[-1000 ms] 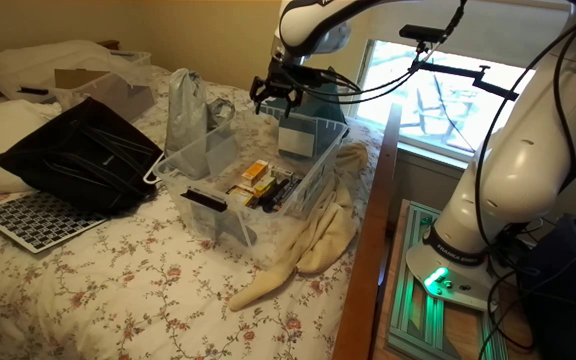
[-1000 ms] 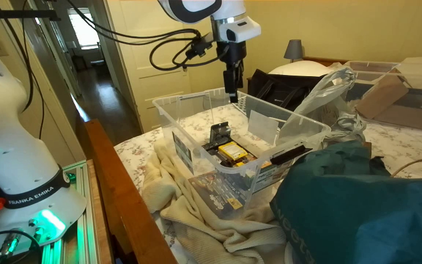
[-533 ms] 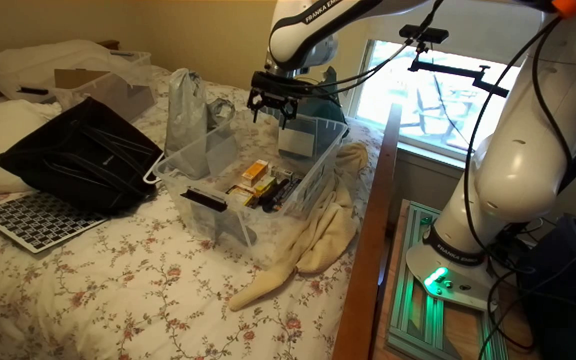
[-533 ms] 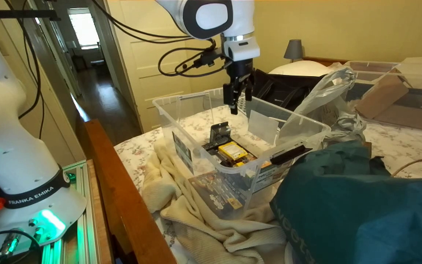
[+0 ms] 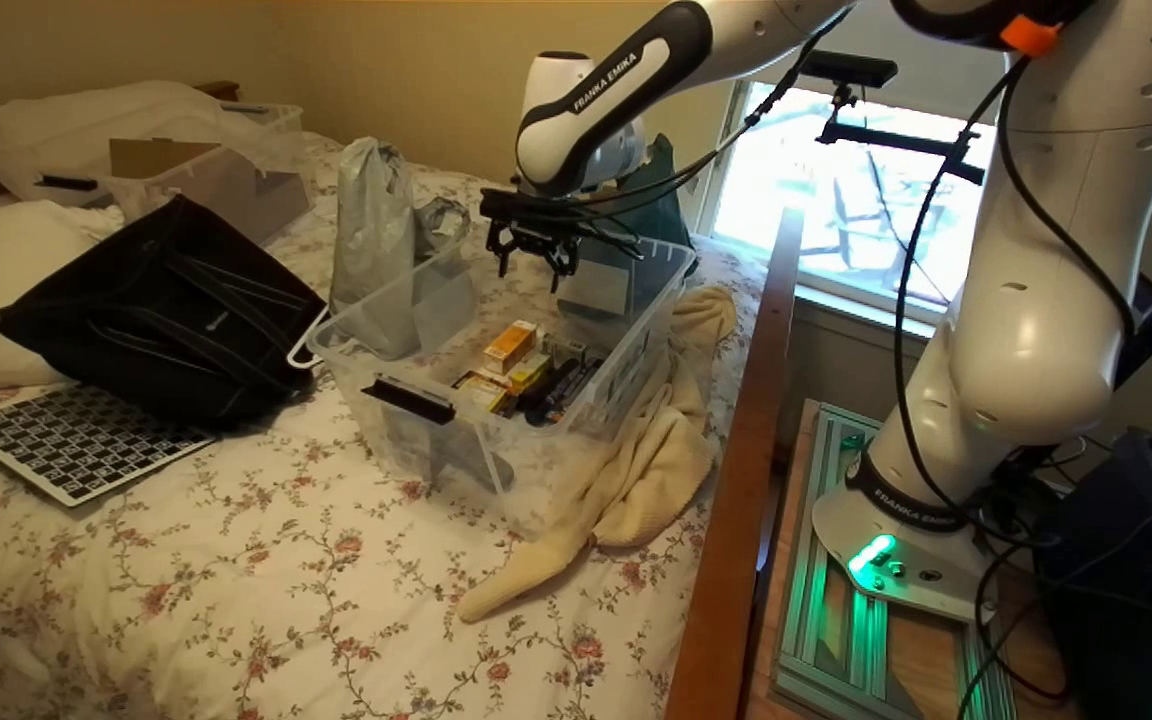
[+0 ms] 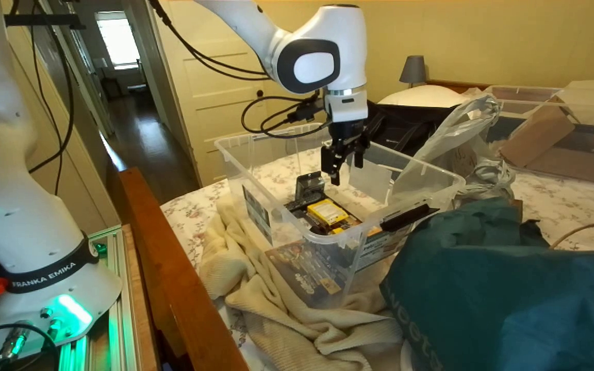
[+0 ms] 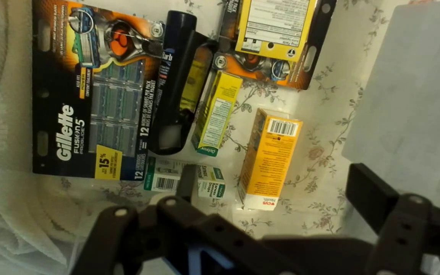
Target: Move the yellow box in the storage bin to the bed
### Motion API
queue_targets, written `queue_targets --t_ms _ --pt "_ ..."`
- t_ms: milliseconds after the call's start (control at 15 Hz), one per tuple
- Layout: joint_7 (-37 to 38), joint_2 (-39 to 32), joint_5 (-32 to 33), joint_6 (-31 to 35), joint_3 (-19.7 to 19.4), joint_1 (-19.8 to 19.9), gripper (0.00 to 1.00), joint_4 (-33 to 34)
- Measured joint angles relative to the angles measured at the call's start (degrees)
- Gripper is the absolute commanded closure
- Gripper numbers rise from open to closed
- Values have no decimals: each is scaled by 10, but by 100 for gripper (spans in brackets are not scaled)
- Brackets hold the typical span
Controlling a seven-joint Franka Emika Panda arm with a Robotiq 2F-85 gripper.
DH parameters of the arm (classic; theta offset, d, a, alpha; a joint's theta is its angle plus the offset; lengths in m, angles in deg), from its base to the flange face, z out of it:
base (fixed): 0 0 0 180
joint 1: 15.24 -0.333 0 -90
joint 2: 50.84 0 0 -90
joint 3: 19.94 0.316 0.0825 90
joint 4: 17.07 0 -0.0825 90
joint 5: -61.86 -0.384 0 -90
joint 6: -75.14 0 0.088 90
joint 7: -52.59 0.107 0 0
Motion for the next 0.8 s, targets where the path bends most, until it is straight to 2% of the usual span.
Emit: queue_targets --t_ms 467,800 --pt "-2 0 0 0 -2 0 0 0" --pt "-1 -39 -9 1 -1 -3 0 1"
